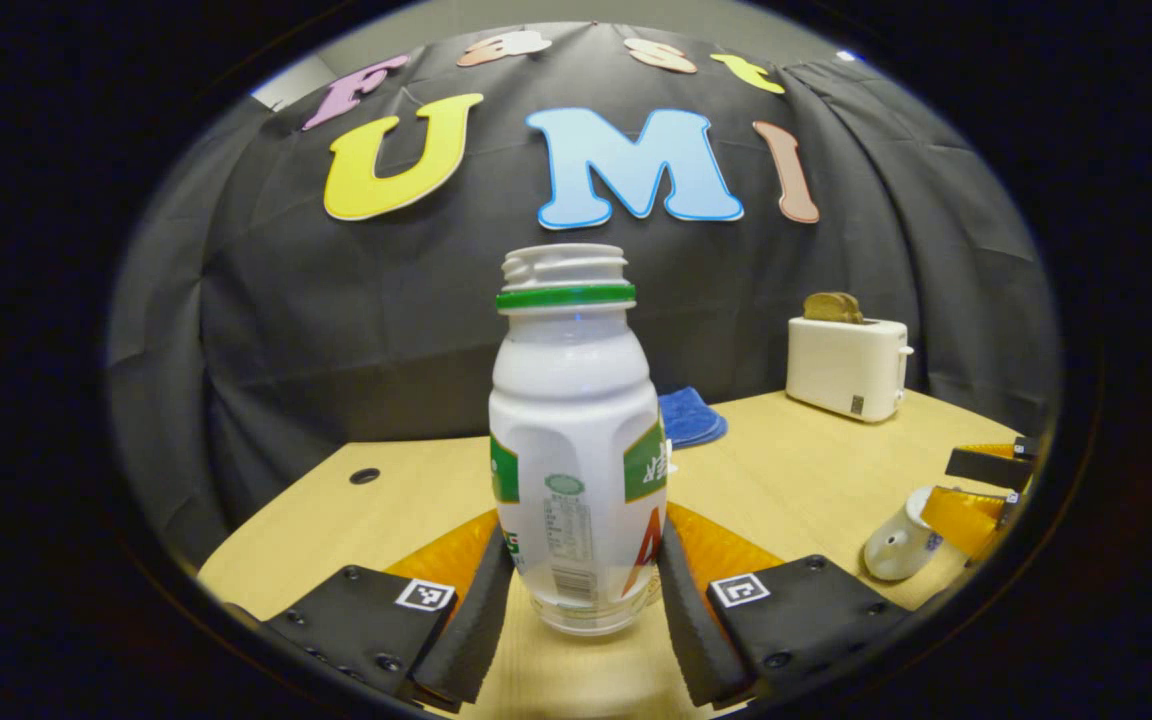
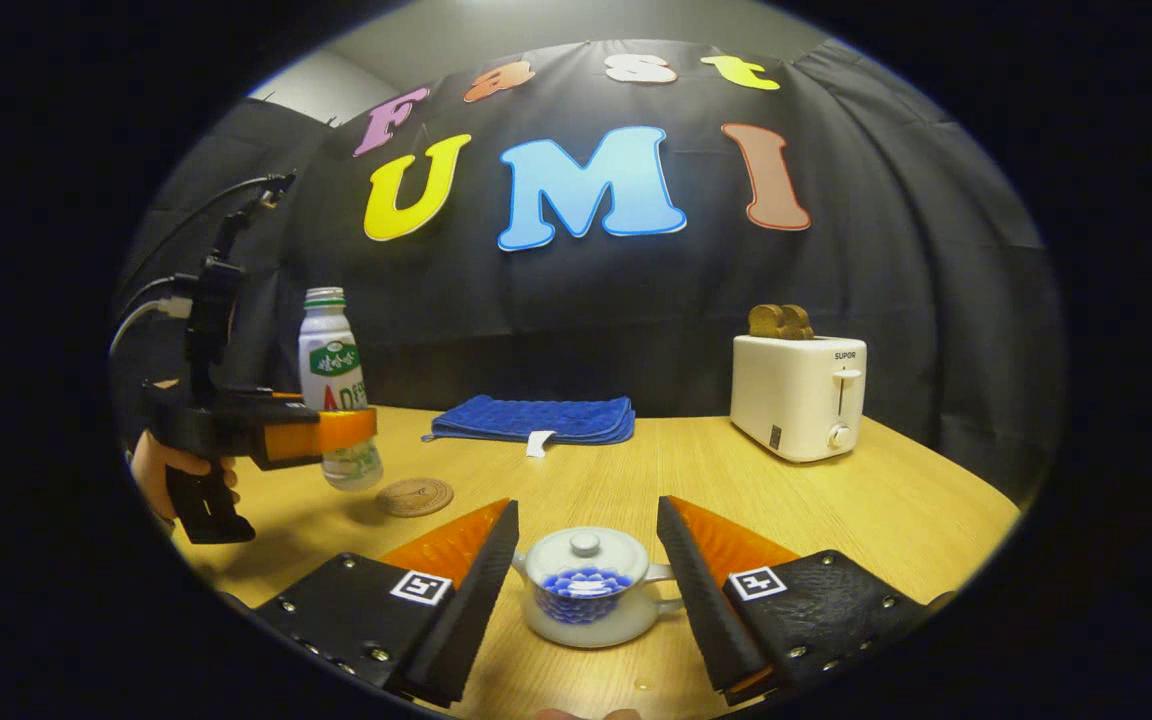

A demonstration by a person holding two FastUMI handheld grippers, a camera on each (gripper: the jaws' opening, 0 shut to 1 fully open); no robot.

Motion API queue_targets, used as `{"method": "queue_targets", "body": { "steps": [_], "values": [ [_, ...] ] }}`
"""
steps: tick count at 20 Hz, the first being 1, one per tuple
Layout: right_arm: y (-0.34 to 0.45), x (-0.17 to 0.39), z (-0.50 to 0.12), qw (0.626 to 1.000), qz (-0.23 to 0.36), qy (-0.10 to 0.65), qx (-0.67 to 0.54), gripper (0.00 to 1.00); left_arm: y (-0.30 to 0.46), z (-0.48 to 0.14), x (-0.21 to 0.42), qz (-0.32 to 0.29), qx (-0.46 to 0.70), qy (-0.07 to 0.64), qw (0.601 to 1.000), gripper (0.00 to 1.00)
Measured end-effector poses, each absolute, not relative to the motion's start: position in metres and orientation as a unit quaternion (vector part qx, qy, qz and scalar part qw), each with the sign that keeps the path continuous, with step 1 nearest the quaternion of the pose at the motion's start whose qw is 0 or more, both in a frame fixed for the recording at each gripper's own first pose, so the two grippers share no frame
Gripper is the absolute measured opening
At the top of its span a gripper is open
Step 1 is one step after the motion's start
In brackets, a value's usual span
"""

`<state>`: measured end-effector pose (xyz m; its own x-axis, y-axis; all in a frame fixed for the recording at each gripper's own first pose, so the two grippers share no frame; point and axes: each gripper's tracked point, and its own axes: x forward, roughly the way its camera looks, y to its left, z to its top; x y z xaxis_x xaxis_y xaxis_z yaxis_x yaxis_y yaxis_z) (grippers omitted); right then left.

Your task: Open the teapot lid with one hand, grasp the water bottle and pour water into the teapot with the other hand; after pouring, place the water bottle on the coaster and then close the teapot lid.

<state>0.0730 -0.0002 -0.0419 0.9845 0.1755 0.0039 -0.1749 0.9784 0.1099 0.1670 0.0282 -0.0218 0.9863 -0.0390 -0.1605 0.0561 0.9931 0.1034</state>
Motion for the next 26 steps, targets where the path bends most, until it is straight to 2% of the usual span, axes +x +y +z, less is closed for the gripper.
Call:
{"method": "queue_targets", "body": {
  "steps": [1, 2, 3, 4, 6, 8, 9, 10, 11, 12, 14, 20, 25, 26],
  "values": [
    [-0.001, 0.072, -0.039, 0.995, 0.087, -0.003, 0.054, 0.87, 0.025, -0.025, 0.171, -0.028, 0.053, 0.081, 0.995, 0.73],
    [-0.002, 0.07, -0.037, 0.995, 0.085, -0.009, 0.05, 0.86, 0.023, -0.026, 0.175, -0.03, 0.051, 0.081, 0.995, 0.82],
    [-0.003, 0.069, -0.034, 0.995, 0.083, -0.015, 0.046, 0.86, 0.021, -0.028, 0.181, -0.032, 0.051, 0.081, 0.995, 0.78],
    [-0.003, 0.067, -0.03, 0.995, 0.082, -0.022, 0.043, 0.86, 0.019, -0.029, 0.185, -0.033, 0.05, 0.082, 0.995, 0.82],
    [-0.005, 0.065, -0.025, 0.996, 0.079, -0.034, 0.039, 0.86, 0.018, -0.034, 0.197, -0.035, 0.04, 0.089, 0.995, 0.82],
    [-0.005, 0.063, -0.022, 0.995, 0.08, -0.04, 0.042, 0.86, 0.02, -0.039, 0.209, -0.037, -0.007, 0.102, 0.994, 0.78],
    [-0.005, 0.062, -0.02, 0.995, 0.082, -0.043, 0.046, 0.86, 0.026, -0.039, 0.215, -0.034, -0.028, 0.104, 0.994, 0.83],
    [-0.006, 0.062, -0.018, 0.994, 0.083, -0.046, 0.047, 0.86, 0.031, -0.04, 0.218, -0.029, -0.041, 0.107, 0.993, 0.83],
    [-0.007, 0.061, -0.019, 0.994, 0.081, -0.047, 0.049, 0.86, 0.035, -0.043, 0.22, -0.027, -0.047, 0.111, 0.992, 0.74],
    [-0.008, 0.061, -0.018, 0.994, 0.08, -0.048, 0.052, 0.87, 0.034, -0.048, 0.222, -0.025, -0.048, 0.115, 0.992, 0.74],
    [-0.01, 0.061, -0.016, 0.994, 0.078, -0.049, 0.06, 0.87, 0.033, -0.057, 0.228, -0.023, -0.044, 0.125, 0.991, 0.82],
    [-0.018, 0.063, -0.018, 0.993, 0.07, -0.043, 0.08, 0.86, 0.029, -0.058, 0.229, -0.021, -0.02, 0.127, 0.991, 0.8],
    [-0.019, 0.065, -0.023, 0.993, 0.07, -0.032, 0.088, 0.86, 0.024, -0.062, 0.228, -0.024, -0.017, 0.132, 0.991, 0.96],
    [-0.019, 0.066, -0.023, 0.993, 0.07, -0.031, 0.088, 0.86, 0.024, -0.06, 0.227, -0.025, -0.008, 0.131, 0.991, 0.96]
  ]
}}
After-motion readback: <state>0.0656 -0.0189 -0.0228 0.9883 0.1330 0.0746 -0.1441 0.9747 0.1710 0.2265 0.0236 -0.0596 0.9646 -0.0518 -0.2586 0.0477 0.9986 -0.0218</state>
